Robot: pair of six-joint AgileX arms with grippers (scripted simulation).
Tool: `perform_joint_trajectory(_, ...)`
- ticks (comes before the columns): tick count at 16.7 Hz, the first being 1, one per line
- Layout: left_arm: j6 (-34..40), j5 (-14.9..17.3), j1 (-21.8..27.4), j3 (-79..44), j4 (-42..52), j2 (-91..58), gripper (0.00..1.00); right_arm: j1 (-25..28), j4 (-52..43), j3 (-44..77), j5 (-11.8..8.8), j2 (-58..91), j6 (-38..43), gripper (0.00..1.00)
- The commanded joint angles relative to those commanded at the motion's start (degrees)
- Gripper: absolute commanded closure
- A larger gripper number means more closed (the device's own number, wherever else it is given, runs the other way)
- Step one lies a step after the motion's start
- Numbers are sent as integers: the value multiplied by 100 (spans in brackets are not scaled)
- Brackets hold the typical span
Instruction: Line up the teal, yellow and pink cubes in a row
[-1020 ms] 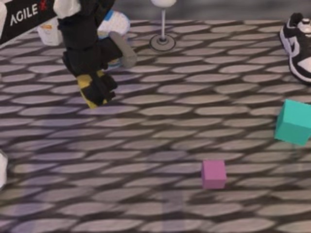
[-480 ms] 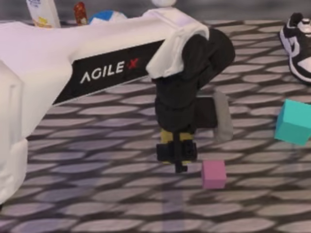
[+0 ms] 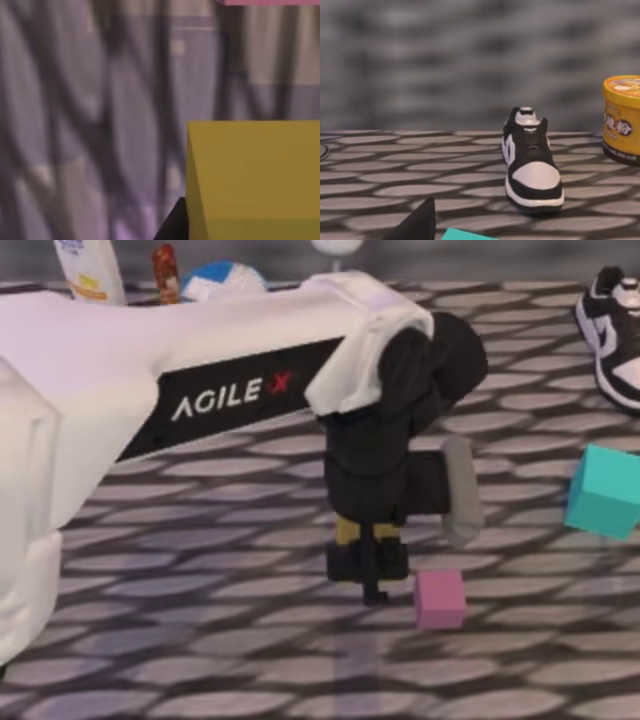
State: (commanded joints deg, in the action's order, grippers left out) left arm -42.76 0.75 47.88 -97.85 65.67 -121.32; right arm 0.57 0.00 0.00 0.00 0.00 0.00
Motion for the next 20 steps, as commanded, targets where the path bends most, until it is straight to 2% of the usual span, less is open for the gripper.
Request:
perform_joint_trajectory(5,19,9,22,651,-998,-319,100,0,0,0,0,0,0,0)
perform_joint_trajectory(10,16,8,34,757,-1136,-377,100,0,0,0,0,0,0,0)
perform_joint_trajectory(20,16,8,34,757,-1136,-377,25,0,0,0,0,0,0,0)
